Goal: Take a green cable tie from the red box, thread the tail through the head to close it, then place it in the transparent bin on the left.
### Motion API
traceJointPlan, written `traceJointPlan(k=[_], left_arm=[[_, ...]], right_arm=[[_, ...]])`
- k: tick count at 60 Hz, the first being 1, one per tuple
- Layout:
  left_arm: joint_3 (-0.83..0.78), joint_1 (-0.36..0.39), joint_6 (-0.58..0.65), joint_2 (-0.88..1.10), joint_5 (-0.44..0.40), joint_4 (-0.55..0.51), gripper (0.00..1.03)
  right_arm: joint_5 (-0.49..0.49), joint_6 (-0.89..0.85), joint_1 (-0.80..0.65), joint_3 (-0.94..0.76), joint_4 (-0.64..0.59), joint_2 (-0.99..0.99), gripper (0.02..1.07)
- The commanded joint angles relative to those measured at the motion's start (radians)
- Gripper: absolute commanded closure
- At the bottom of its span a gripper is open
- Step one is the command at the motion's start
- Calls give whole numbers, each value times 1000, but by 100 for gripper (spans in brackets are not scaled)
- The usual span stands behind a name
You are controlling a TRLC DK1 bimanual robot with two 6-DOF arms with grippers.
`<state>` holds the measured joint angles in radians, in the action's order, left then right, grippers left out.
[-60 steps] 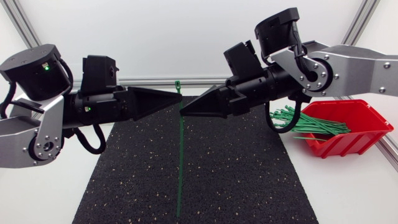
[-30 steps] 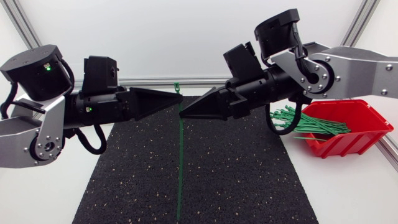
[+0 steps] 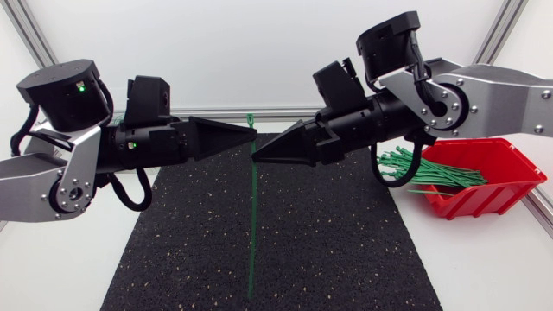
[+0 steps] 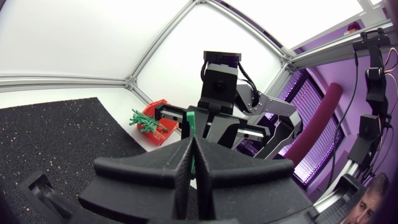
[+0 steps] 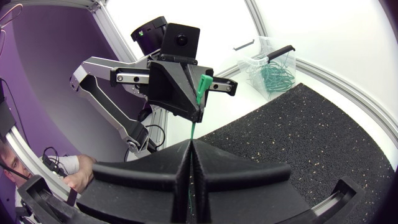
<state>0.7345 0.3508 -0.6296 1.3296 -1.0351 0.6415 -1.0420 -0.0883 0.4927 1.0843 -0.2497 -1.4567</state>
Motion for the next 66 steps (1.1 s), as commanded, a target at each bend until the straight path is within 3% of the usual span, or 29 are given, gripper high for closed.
traceJointPlan(k=[1, 3, 7, 11, 17, 33, 36, 40, 53, 58, 66], left_arm=[[42, -16, -21, 20, 9, -22, 100], [48, -24, -18, 20, 9, -42, 100], [62, -33, 21, 20, 7, -100, 100], [80, -46, 65, 20, 6, -164, 100], [88, -59, 88, 17, -5, -197, 100], [131, -78, 145, 29, -75, -318, 100], [131, -85, 153, 37, -95, -327, 100], [131, -99, 186, 43, -111, -348, 100], [155, -136, 226, 129, -154, -348, 100], [177, -145, 234, 168, -158, -348, 100], [217, -161, 248, 227, -160, -350, 100]], right_arm=[[14, 16, 3, -9, 6, 7, 101], [45, 16, 1, -7, 3, 7, 98], [73, 5, -3, -3, -11, 6, 82], [117, -48, -6, 12, -63, 1, 79], [169, -105, -3, 22, -114, 1, 62], [398, -231, 47, 35, -204, 13, 47], [471, -249, 55, 34, -206, 32, 47], [605, -298, 84, 35, -226, 50, 38], [867, -403, 136, 54, -283, -5, 19], [942, -473, 168, 48, -290, -22, 6], [979, -581, 182, 88, -341, -94, 6]])
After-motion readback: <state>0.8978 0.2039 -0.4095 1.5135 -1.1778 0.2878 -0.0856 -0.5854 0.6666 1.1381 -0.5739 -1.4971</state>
